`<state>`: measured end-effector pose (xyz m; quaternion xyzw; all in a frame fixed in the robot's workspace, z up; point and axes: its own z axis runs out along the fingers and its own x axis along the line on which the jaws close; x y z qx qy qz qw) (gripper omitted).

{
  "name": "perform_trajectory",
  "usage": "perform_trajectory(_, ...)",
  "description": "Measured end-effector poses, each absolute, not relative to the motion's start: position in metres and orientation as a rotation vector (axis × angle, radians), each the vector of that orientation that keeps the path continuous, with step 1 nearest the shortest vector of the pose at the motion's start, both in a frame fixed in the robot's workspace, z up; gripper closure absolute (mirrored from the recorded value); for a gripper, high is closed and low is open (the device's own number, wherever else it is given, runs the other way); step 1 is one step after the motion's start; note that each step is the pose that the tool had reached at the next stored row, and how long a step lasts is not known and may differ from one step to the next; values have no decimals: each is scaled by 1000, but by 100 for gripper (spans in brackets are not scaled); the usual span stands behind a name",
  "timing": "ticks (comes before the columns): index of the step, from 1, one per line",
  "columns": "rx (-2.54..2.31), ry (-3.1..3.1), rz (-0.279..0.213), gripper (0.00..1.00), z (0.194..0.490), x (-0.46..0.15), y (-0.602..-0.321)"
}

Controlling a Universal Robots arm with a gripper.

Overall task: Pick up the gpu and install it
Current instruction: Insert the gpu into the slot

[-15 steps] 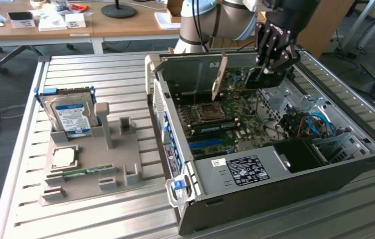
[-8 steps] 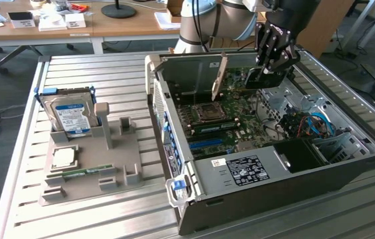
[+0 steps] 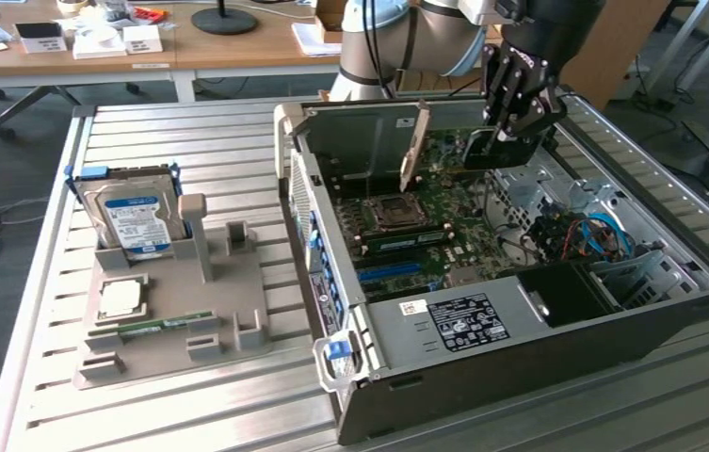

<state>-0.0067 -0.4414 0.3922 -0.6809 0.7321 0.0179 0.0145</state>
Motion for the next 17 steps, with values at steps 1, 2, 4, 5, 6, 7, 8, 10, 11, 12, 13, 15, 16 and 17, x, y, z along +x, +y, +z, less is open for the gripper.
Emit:
perform_trajectory(1, -2120, 2279, 56, 73, 392, -7, -441)
perform_trajectory(2, -2120, 2279, 56, 73, 392, -7, -441)
perform_trajectory(4, -2119, 2279, 56, 73, 391, -7, -441)
perform_trajectory(5, -2119, 2279, 56, 73, 390, -7, -441)
perform_trajectory(6, -2120, 2279, 56, 73, 390, -7, -441)
perform_trajectory(7, -2120, 2279, 56, 73, 389, -7, -441)
perform_trajectory(8, -2120, 2279, 56, 73, 388, -7, -441)
perform_trajectory(10, -2120, 2279, 56, 73, 387, -7, -441)
perform_trajectory(11, -2120, 2279, 56, 73, 387, -7, -441)
perform_trajectory(12, -2120, 2279, 56, 73, 386, -7, -441)
perform_trajectory(13, -2120, 2279, 56, 73, 386, -7, -441)
perform_trajectory(15, -2120, 2279, 56, 73, 386, -7, -441)
perform_trajectory(16, -2119, 2279, 56, 73, 386, -7, -441)
perform_trajectory(17, -2120, 2279, 56, 73, 386, -7, -441)
